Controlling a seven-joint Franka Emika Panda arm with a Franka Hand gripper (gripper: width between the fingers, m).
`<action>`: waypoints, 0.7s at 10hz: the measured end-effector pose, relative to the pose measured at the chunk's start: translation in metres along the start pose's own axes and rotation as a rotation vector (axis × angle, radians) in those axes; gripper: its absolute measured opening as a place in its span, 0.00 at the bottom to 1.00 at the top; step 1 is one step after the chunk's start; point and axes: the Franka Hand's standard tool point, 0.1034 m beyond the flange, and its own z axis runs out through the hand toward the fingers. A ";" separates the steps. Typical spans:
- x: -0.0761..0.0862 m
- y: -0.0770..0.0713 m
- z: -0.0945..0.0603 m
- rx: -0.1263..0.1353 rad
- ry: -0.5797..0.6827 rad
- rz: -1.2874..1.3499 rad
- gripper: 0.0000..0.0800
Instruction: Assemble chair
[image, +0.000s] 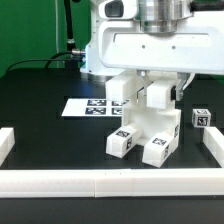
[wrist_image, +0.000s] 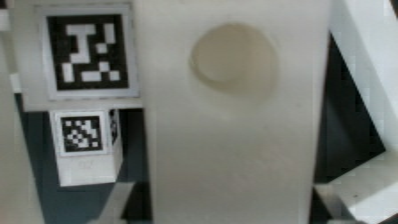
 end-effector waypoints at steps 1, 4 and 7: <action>0.000 0.001 0.001 -0.001 0.000 -0.001 0.36; 0.005 0.004 0.008 -0.001 0.020 -0.032 0.36; 0.004 0.002 0.022 -0.012 0.034 -0.048 0.36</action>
Offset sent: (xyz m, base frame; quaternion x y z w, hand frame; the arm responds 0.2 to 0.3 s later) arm -0.0017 -0.0031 -0.0187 0.0141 0.0106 -0.0227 0.9996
